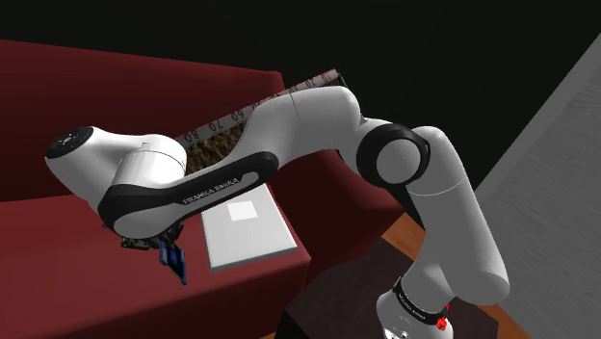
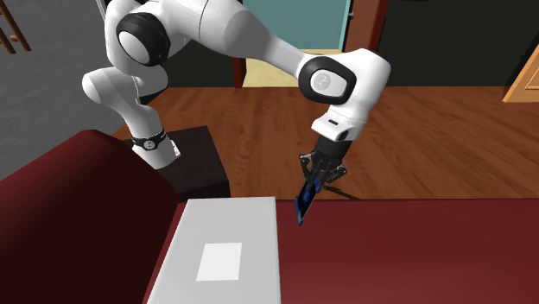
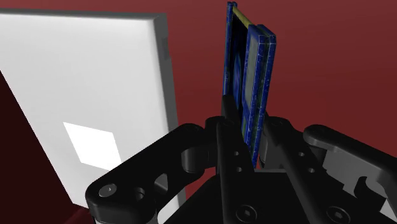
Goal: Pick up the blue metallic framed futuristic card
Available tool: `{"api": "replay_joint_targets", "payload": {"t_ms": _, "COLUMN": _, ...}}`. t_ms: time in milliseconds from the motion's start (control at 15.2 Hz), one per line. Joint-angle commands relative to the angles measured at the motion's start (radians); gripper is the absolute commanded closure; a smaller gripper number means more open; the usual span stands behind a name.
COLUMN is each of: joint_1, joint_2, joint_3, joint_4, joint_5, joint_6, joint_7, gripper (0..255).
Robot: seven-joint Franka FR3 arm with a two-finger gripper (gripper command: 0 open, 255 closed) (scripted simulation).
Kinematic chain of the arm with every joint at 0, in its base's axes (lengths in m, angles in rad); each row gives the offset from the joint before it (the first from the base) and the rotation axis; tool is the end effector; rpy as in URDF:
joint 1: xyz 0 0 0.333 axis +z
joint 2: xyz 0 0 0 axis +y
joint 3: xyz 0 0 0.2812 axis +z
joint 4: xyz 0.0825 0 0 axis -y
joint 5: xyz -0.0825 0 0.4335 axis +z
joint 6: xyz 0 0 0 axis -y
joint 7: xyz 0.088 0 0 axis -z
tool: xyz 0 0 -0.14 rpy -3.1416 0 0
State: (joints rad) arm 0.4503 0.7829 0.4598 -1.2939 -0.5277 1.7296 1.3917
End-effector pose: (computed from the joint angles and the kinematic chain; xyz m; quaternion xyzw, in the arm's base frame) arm 0.5312 0.4957 0.2146 0.9676 -0.1970 0.0250 0.1557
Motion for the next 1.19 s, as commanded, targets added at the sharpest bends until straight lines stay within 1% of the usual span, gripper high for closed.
{"api": "replay_joint_targets", "payload": {"t_ms": 0, "joint_1": 0.001, "joint_2": 0.003, "joint_3": -0.001, "joint_4": 0.006, "joint_5": 0.0, "joint_6": -0.002, "joint_7": -0.002, "gripper": 255}}
{"api": "replay_joint_targets", "payload": {"t_ms": 990, "joint_1": 0.011, "joint_2": -0.059, "joint_3": 0.016, "joint_4": 0.107, "joint_5": 0.028, "joint_6": -0.153, "joint_7": -0.048, "gripper": 255}}
{"api": "replay_joint_targets", "payload": {"t_ms": 1122, "joint_1": 0.011, "joint_2": -0.06, "joint_3": 0.016, "joint_4": 0.108, "joint_5": 0.028, "joint_6": -0.154, "joint_7": -0.048, "gripper": 255}}
